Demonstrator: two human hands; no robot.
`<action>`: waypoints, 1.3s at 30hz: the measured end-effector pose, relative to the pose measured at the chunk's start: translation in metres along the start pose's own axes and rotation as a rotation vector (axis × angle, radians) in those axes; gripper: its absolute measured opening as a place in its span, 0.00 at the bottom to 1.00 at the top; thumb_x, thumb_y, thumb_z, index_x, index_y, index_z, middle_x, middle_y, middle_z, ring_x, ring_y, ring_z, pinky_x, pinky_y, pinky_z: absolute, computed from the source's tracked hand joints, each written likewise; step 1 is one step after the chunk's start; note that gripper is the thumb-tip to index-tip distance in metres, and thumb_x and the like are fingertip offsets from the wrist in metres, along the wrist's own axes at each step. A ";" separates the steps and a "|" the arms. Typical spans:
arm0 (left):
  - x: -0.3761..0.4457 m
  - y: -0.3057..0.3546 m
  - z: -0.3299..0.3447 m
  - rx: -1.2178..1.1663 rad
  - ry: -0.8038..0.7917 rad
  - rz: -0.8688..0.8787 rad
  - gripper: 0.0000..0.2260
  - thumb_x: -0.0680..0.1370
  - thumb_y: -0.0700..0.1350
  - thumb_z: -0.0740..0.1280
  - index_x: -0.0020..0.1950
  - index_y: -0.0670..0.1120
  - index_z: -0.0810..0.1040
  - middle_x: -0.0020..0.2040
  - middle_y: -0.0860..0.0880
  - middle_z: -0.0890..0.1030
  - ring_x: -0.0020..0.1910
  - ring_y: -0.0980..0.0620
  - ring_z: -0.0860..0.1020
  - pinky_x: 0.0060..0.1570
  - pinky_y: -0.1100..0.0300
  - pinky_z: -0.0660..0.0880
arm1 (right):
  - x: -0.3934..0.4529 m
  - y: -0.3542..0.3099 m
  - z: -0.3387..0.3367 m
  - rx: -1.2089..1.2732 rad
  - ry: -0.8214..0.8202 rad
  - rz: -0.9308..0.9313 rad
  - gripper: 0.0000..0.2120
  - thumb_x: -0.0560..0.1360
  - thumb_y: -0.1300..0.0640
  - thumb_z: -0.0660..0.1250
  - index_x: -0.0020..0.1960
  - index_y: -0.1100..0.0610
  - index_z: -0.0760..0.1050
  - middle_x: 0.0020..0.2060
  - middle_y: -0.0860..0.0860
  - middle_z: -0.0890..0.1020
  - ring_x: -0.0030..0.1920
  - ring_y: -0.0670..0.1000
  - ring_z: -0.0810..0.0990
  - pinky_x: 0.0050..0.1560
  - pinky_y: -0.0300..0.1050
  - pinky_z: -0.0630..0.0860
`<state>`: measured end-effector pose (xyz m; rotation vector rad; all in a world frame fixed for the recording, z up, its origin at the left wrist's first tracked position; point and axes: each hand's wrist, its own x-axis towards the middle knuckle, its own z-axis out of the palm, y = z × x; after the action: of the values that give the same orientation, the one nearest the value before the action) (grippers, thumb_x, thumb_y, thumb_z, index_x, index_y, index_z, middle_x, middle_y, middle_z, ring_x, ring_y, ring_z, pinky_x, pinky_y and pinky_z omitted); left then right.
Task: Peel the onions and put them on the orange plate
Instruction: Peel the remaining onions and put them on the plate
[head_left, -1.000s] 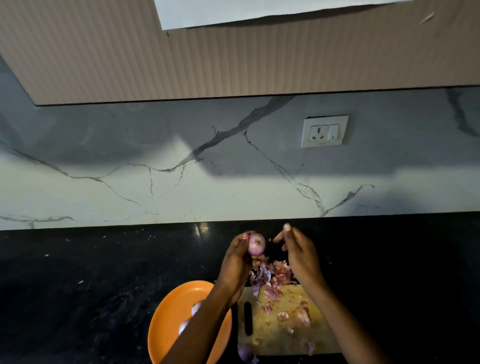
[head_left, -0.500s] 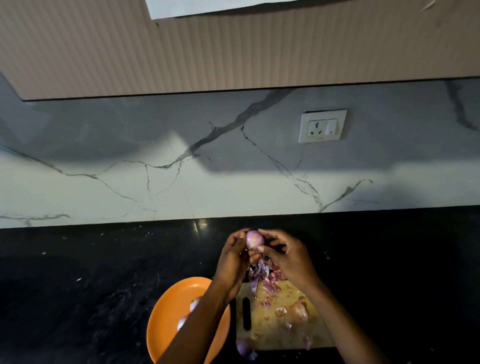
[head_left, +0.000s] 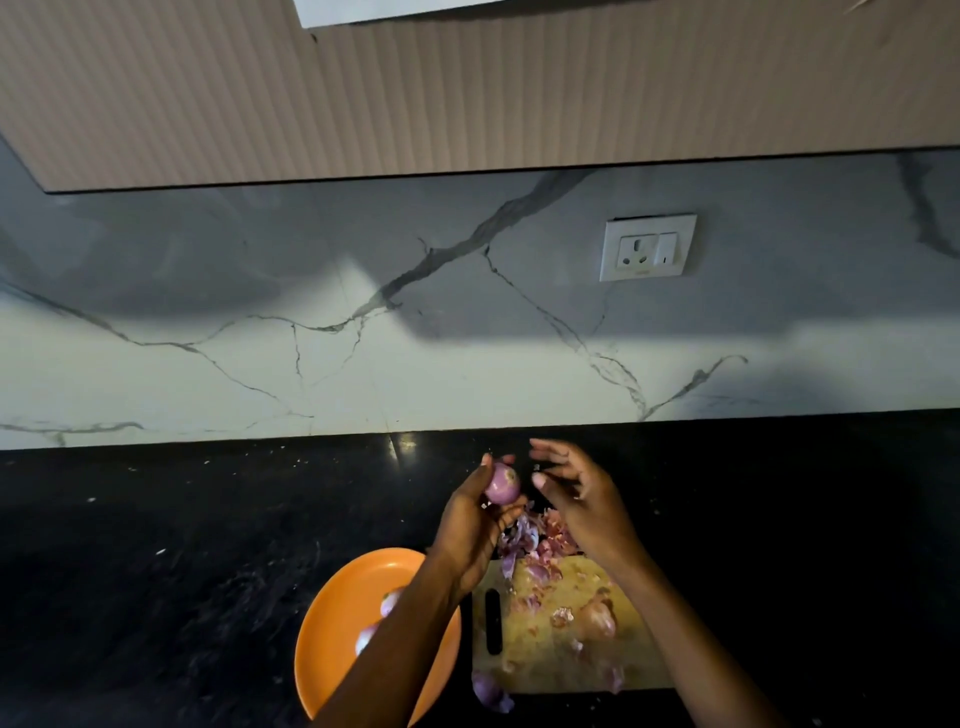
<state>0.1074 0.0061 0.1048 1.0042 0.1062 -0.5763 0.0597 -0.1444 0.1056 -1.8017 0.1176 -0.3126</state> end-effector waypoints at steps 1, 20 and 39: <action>0.001 0.000 -0.001 0.013 -0.013 0.000 0.21 0.82 0.52 0.61 0.66 0.38 0.77 0.61 0.36 0.81 0.58 0.42 0.80 0.54 0.56 0.81 | -0.001 0.000 0.001 0.002 -0.015 -0.002 0.19 0.79 0.59 0.70 0.63 0.39 0.75 0.59 0.38 0.81 0.58 0.37 0.79 0.58 0.37 0.76; 0.001 -0.011 -0.011 0.384 -0.072 0.190 0.17 0.78 0.51 0.69 0.66 0.48 0.79 0.58 0.45 0.84 0.59 0.48 0.82 0.60 0.52 0.78 | 0.000 0.015 0.004 -0.182 0.062 -0.054 0.05 0.75 0.59 0.74 0.47 0.49 0.83 0.43 0.42 0.83 0.46 0.41 0.82 0.47 0.34 0.78; -0.007 -0.004 -0.016 0.392 -0.121 0.229 0.20 0.76 0.47 0.73 0.67 0.45 0.77 0.60 0.42 0.83 0.62 0.42 0.80 0.65 0.44 0.75 | 0.001 0.011 0.001 0.111 0.008 0.046 0.06 0.77 0.57 0.72 0.54 0.51 0.83 0.50 0.48 0.86 0.54 0.47 0.84 0.57 0.46 0.80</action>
<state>0.1020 0.0202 0.0953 1.3370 -0.2358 -0.4539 0.0614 -0.1466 0.0949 -1.6856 0.1443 -0.2882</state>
